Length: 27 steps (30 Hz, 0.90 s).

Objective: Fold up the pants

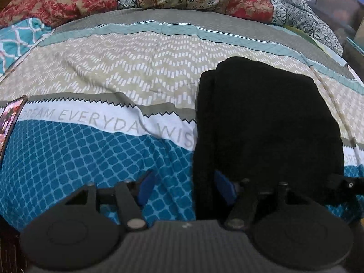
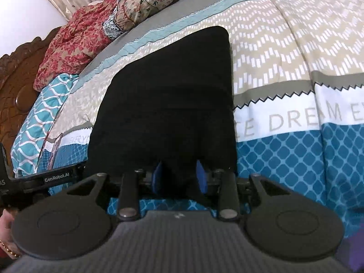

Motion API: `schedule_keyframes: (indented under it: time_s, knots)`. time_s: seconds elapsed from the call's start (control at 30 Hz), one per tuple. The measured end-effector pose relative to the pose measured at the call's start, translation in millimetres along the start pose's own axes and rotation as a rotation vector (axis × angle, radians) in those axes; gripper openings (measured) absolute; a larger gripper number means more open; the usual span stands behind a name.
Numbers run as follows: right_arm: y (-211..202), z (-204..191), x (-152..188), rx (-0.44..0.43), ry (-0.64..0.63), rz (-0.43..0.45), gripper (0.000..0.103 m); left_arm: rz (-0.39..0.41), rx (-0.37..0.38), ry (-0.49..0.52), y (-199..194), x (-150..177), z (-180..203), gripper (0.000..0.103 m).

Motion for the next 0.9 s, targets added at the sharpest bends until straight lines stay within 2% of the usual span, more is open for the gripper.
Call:
schedule_keyframes:
  time_s: [0.13, 0.2, 0.27, 0.57, 0.73, 0.9]
  knots:
    - [-5.4, -6.2, 1.3, 0.049, 0.006, 0.015, 0.044, -0.008, 0.018, -0.040, -11.9, 3.8, -5.5, 0.061]
    - [-0.1, -1.6, -0.2, 0.076, 0.007, 0.035, 0.053, -0.005, 0.014, -0.049, -17.4, 7.3, -6.3, 0.062]
    - [-3.5, -7.2, 3.4, 0.089, 0.007, 0.057, 0.055, 0.005, 0.005, -0.052, -22.5, 11.3, -5.9, 0.064]
    - [0.0, -35.1, 9.5, 0.145, -0.012, 0.127, 0.056, 0.022, -0.026, -0.020, -30.7, 22.2, -0.3, 0.067]
    - [-1.5, -32.5, 6.6, 0.157, 0.005, 0.157, 0.056, 0.020, -0.047, -0.025, -30.5, 24.6, -4.6, 0.074]
    - [4.0, -38.3, 8.2, 0.160, 0.039, 0.163, 0.056, 0.019, -0.079, -0.018, -29.7, 27.3, -9.2, 0.076]
Point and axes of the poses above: each gripper's, at about its wrist camera, not at the fingertips, and y roughly the way its jaws point, z to its right, x to its underside, the point moved 5 cm from there along y, roughly the way its jaws point, and after that the axes turned 9 degrees about -z, right-handed, at the moved point
